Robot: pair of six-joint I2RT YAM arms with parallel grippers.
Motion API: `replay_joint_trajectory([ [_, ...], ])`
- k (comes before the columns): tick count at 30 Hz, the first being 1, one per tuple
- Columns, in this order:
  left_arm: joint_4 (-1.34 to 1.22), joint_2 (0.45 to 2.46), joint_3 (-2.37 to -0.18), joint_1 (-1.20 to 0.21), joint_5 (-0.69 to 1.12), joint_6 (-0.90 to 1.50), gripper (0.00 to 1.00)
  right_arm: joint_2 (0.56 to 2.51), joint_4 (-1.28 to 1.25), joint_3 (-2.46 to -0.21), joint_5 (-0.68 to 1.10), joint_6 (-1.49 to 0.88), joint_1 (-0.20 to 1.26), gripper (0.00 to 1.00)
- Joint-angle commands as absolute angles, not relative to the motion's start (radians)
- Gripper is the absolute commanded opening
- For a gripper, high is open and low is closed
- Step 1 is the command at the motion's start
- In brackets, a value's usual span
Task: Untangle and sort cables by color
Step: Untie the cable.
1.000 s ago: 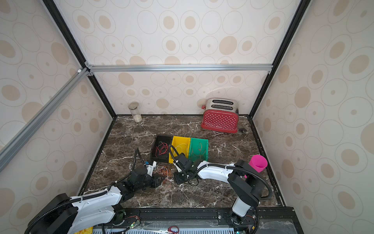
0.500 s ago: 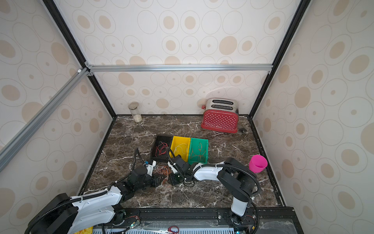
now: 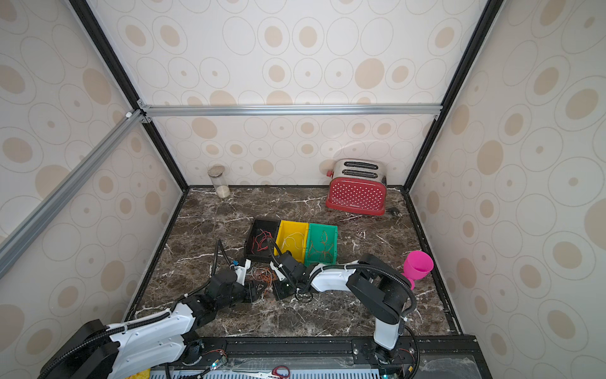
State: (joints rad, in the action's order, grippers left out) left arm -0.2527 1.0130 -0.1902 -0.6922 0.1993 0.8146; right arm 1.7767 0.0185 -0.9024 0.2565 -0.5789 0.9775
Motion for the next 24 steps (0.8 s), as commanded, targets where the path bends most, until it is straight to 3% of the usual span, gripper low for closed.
replay_joint_trajectory([
  [1,-0.166,1.007,-0.227,-0.697,0.133,0.81,0.44,1.692,0.086,-0.87,0.141,-0.561,0.999,0.0],
  [4,-0.119,1.037,-0.239,-0.694,0.086,0.803,0.6,1.635,0.138,-0.86,0.072,-0.546,1.011,0.0],
  [7,-0.122,1.069,-0.244,-0.692,0.075,0.798,0.63,1.589,0.184,-0.851,0.031,-0.538,1.016,0.0],
  [24,-0.15,1.129,-0.224,-0.675,0.05,0.778,0.47,1.147,0.597,-0.87,-0.385,-0.536,1.016,0.0],
])
